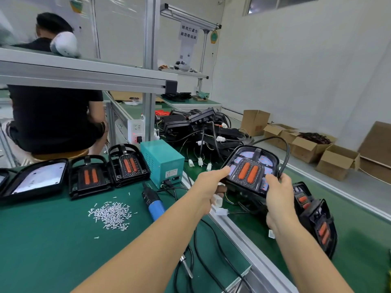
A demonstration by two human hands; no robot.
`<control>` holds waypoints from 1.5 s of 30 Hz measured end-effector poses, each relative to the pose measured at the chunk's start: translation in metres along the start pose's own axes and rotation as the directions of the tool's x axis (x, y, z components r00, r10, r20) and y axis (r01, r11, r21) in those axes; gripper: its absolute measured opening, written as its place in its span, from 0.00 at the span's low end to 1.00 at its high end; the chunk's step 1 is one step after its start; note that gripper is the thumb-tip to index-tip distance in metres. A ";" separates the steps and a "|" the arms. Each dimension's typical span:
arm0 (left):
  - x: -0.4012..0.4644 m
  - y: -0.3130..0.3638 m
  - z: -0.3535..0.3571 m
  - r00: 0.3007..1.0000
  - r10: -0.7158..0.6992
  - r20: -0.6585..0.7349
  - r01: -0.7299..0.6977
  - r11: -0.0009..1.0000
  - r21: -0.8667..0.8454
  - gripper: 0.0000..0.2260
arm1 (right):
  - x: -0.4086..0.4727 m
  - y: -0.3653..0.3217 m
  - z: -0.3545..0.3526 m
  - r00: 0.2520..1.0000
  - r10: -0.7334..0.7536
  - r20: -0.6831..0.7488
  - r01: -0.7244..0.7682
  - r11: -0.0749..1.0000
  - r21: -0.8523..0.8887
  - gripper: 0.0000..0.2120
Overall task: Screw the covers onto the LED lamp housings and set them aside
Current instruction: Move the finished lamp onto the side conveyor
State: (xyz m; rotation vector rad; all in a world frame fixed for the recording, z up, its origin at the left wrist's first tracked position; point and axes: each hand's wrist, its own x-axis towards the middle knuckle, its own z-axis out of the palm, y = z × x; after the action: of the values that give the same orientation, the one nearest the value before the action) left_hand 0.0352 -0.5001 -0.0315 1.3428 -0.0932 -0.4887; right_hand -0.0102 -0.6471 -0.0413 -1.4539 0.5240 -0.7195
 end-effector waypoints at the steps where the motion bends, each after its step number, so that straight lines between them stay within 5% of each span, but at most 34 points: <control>1: 0.000 0.002 0.003 1.000 0.016 0.015 -0.016 1.000 -0.009 0.13 | 0.005 -0.003 0.000 1.000 0.003 -0.022 -0.003 1.000 -0.006 0.06; 4: 0.002 0.007 0.011 0.996 0.053 0.072 -0.052 0.999 -0.013 0.22 | 0.023 -0.008 -0.002 0.995 0.004 -0.097 -0.006 1.000 -0.022 0.05; 8: 0.007 0.009 0.018 0.980 0.101 0.173 -0.124 0.984 0.127 0.10 | 0.049 -0.009 -0.008 0.979 0.033 -0.201 -0.044 0.998 -0.051 0.15; 11: 0.013 0.002 0.020 0.978 0.101 0.180 -0.143 0.962 0.234 0.24 | 0.064 -0.004 -0.013 0.960 0.057 -0.275 -0.084 0.992 -0.089 0.21; 17: 0.016 -0.013 0.031 0.959 0.107 0.263 -0.211 0.888 0.410 0.32 | 0.072 0.001 -0.008 0.949 0.052 -0.310 -0.125 0.967 -0.220 0.21; 19: 0.019 -0.017 0.036 0.947 0.155 0.282 -0.298 0.755 0.584 0.34 | 0.075 0.000 -0.005 0.941 0.057 -0.334 -0.155 0.948 -0.278 0.23; 23: 0.026 -0.024 0.047 0.908 0.199 0.368 -0.416 0.330 0.847 0.36 | 0.083 0.009 0.000 0.929 0.025 -0.368 -0.184 0.896 -0.404 0.25; 27: 0.034 -0.031 0.058 0.897 0.130 0.423 -0.441 0.201 0.874 0.36 | 0.088 0.013 0.005 0.938 -0.033 -0.345 -0.172 0.820 -0.547 0.27; 30: 0.039 -0.035 0.063 0.894 0.068 0.444 -0.449 0.154 0.880 0.37 | 0.085 0.015 0.004 0.959 -0.129 -0.253 -0.100 0.681 -0.726 0.34; 33: 0.040 -0.039 0.066 0.893 0.019 0.449 -0.446 0.154 0.881 0.37 | 0.081 0.021 0.004 0.965 -0.240 -0.108 -0.013 0.365 -0.931 0.35; 37: 0.042 -0.044 0.065 0.900 -0.006 0.436 -0.431 0.135 0.892 0.37 | 0.080 0.028 0.003 0.962 -0.235 0.139 0.142 -0.001 -0.990 0.29; 45: 0.044 -0.044 0.063 0.900 0.008 0.436 -0.435 0.054 0.899 0.35 | 0.090 0.021 0.000 0.942 0.168 0.290 0.314 -0.141 -0.939 0.19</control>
State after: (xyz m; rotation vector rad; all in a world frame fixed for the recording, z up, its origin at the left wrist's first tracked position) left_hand 0.0403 -0.5804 -0.0678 2.5817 -1.1404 -0.3162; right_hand 0.0547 -0.7116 -0.0524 -3.1346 0.7910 0.1202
